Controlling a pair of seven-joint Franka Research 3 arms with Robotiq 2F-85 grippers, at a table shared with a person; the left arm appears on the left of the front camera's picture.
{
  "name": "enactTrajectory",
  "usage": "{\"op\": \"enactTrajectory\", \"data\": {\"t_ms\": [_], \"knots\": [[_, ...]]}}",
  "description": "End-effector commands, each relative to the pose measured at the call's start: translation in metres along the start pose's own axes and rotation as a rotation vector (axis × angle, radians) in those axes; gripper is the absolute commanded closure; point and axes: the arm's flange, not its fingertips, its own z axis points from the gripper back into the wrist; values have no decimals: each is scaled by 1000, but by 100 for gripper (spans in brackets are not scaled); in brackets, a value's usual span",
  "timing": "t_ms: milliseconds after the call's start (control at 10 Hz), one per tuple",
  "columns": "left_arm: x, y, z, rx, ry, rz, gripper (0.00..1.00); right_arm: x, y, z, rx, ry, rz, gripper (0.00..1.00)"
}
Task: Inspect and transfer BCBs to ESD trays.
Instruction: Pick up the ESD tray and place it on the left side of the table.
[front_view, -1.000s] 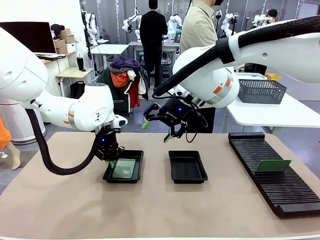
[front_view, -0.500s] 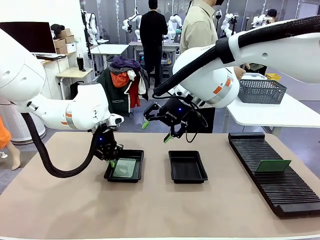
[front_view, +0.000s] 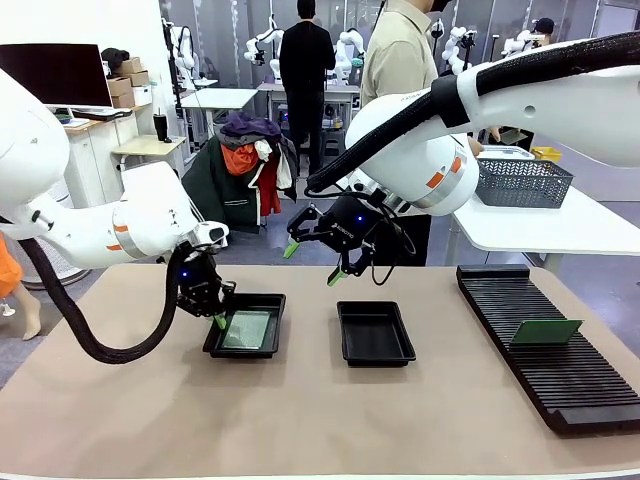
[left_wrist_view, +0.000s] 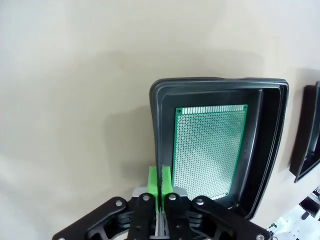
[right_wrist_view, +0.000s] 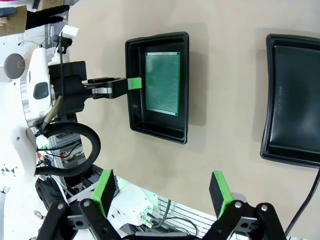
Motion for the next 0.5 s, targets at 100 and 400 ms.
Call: {"op": "enactTrajectory", "data": {"t_ms": [100,400], "knots": [[-20,35,15,-63,-62,-26,100,1,1,0,-15,-4,-10,0],[-35,82,33,-64,-88,-8,100,1,1,0,-15,-4,-10,0]]}}
